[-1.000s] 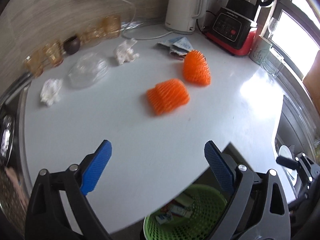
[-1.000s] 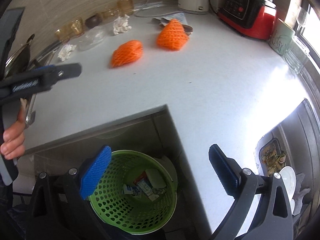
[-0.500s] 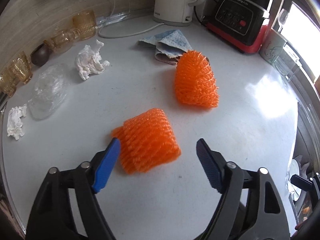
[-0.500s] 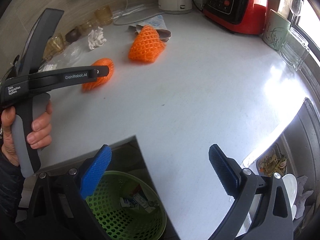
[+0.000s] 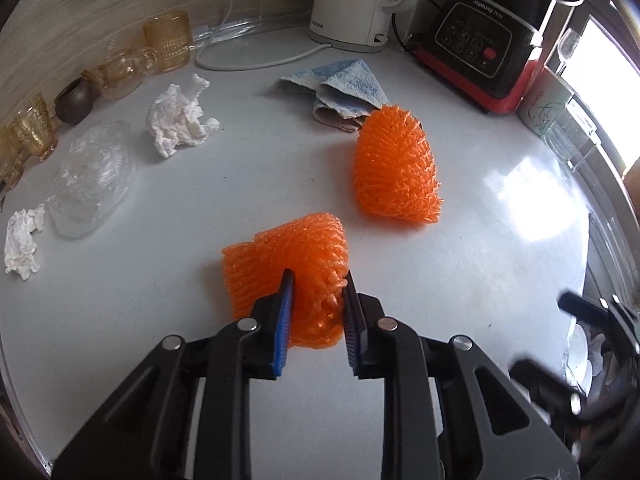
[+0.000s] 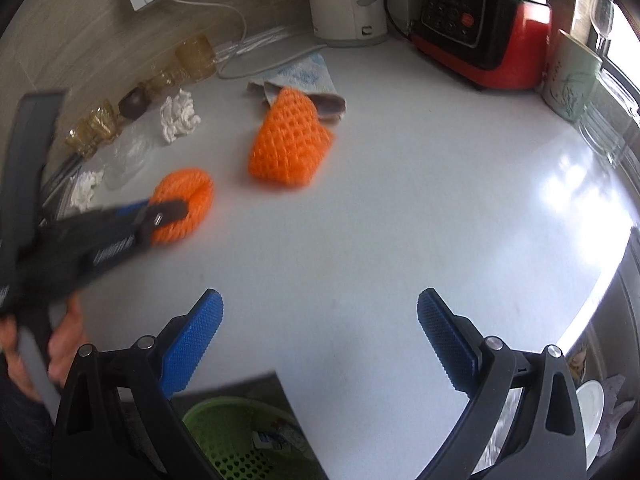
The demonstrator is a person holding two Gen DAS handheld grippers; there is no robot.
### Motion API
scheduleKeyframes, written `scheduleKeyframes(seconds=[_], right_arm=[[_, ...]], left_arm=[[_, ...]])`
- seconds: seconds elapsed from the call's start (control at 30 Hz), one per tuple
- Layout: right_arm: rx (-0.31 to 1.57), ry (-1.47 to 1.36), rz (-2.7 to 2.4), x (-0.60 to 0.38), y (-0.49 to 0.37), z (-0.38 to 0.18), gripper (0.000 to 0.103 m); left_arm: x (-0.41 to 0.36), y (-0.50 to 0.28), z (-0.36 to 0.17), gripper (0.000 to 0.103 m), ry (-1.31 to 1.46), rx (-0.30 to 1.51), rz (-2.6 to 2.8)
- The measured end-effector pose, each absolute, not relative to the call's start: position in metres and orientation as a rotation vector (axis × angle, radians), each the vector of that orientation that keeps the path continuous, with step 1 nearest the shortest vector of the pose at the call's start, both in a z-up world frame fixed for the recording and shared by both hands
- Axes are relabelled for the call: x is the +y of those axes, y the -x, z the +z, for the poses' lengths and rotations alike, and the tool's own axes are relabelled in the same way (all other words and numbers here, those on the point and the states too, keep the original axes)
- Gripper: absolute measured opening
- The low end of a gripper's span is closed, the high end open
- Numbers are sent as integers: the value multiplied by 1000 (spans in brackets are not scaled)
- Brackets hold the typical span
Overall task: Collect trash
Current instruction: 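Grasp one orange foam net with the left tool while the right tool grasps the other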
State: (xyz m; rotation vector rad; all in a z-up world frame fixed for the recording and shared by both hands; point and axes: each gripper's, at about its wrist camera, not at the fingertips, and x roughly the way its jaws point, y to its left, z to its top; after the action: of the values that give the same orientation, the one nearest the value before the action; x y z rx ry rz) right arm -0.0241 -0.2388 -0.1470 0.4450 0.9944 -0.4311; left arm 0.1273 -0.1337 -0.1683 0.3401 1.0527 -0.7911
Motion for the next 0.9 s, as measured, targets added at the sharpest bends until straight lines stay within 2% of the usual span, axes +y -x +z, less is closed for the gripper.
scheduleKeyframes(seconds=[0.3,0.43,0.53,0.6,0.63,0.77,0.9], right_arm=[[976,-468,-468,-275,-63,-157,96],[1002,-454,-466,-285,-89,-169,88],[1030,-433,-461,-285,-105,-179,80],[1045,-427,-455,-284,-110,-185,65],[1050,-429,-453,-284,-111,-187,62],[1053,-413,-438,-275,-109,-185,36],[1046,-390,-420,-262,-100,-178,30]], left_arm=[[-77,-106,-137,22,-308,999,-767],[-55,-98,-130,22,-284,1002,-755],[-41,-92,-126,22,-267,1000,-752],[-35,-91,-125,22,-255,1005,-754],[-32,-91,-125,22,-250,1008,-750],[-25,-89,-126,22,-238,1013,-741],[-18,-86,-128,22,-227,1025,-745]])
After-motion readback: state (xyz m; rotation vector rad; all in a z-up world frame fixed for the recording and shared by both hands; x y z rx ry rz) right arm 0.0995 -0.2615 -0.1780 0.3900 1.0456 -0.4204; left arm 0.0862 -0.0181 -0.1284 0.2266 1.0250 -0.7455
